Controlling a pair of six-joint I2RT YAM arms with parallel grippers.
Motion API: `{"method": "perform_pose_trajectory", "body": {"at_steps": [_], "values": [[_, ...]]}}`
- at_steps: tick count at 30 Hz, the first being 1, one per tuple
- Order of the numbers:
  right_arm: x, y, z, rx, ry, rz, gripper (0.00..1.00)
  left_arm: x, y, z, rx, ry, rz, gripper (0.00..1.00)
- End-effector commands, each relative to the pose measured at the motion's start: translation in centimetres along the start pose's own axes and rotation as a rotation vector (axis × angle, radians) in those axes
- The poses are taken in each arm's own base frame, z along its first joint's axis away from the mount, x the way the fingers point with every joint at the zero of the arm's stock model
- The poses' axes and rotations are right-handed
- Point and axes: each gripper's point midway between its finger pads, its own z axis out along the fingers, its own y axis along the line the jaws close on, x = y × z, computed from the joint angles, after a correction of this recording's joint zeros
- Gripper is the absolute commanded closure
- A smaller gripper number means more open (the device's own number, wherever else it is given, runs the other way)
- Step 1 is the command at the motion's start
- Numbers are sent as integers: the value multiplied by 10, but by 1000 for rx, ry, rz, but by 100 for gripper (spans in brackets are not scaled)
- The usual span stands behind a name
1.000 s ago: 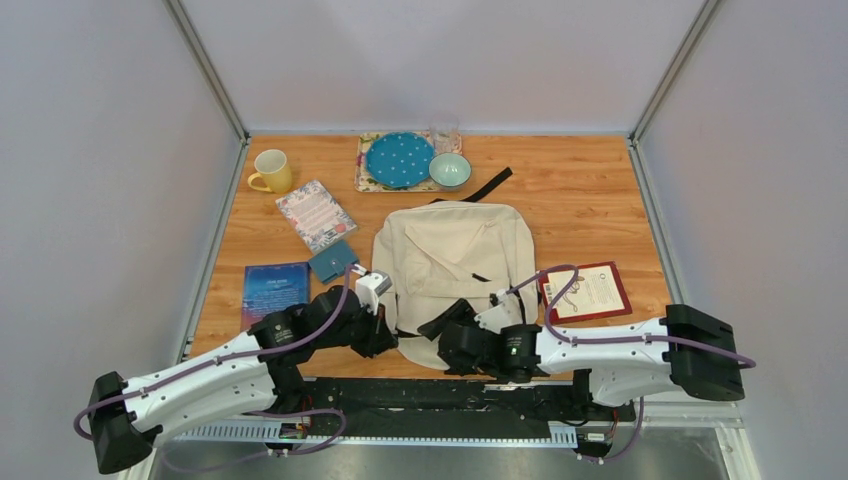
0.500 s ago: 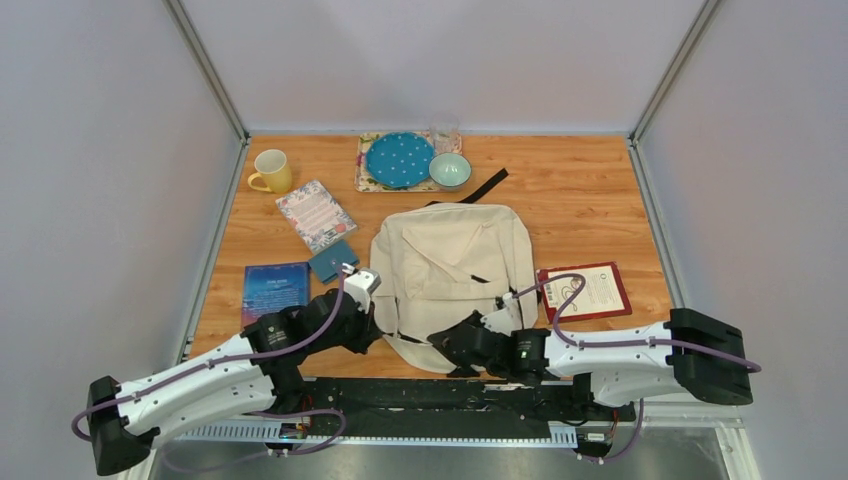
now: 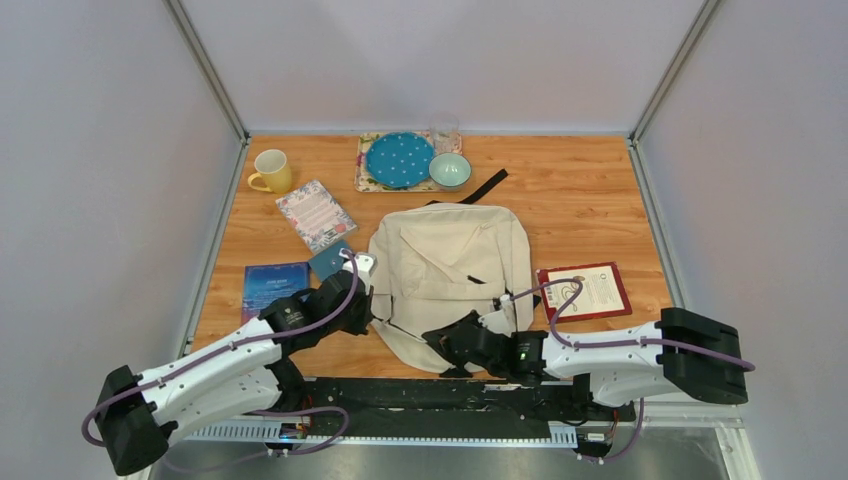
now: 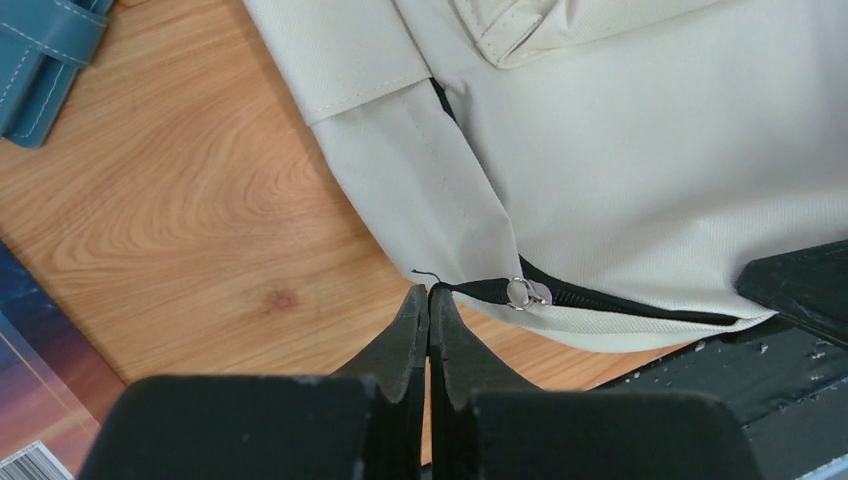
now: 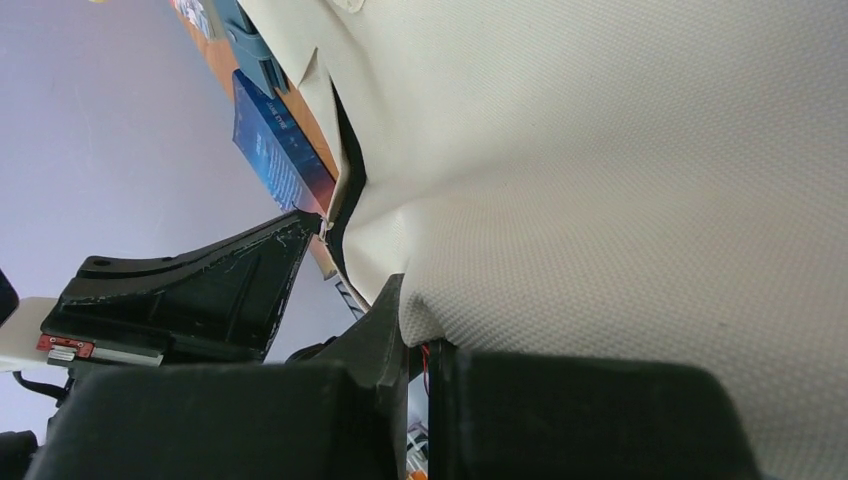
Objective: Pack the student bag
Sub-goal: Unzip the student bag at the center of the board.
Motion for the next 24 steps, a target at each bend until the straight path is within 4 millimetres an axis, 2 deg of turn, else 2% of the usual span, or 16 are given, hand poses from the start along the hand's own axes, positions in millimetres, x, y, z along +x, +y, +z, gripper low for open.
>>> {"method": "perform_pose_trajectory", "body": {"at_steps": [1, 2, 3, 4, 5, 6, 7, 8, 9, 10, 12, 16, 18, 19, 21, 24], "values": [[-26, -41, -1, 120, -101, 64, 100, 4, 49, -4, -184, 6, 90, 100], [-24, -34, -2, 99, -93, -2, 100, 7, 34, -2, -97, 15, 80, 100], [-23, -26, -3, 71, -95, -51, 99, 8, 28, -2, -66, 12, 67, 91], [-22, -16, -6, 43, -94, -97, 89, 5, 23, -5, -30, -10, 47, 85], [-16, 5, -13, -5, -83, -139, 81, 5, 18, -7, -1, -18, 23, 74], [-20, 9, -16, -14, -104, -255, 71, 5, 17, -8, 5, -28, 11, 55], [-19, 18, -21, -36, -108, -310, 36, 1, 16, -12, 16, -55, -1, 48], [-18, 29, -29, -63, -106, -335, 25, 1, 18, -15, 6, -58, -9, 38], [-20, 35, -34, -69, -118, -402, 16, 0, 21, -17, -6, -65, -16, 23], [-21, 39, -38, -78, -120, -430, 10, -3, 23, -21, -16, -80, -21, 18], [-16, 53, -48, -122, -99, -470, 9, -5, 32, -27, -61, -86, -25, 14], [-10, 67, -68, -156, -47, -566, 9, -10, 41, -35, -116, -81, -14, 14], [-8, 70, -77, -162, -39, -599, 9, -14, 50, -41, -166, -80, -6, 13], [-7, 78, -85, -186, -33, -603, 9, -19, 56, -44, -202, -95, -5, 13], [-6, 77, -91, -183, -24, -634, 9, -21, 66, -48, -250, -95, -4, 13], [-3, 81, -97, -186, -7, -673, 9, -31, 72, -52, -262, -113, -13, 13]]}}
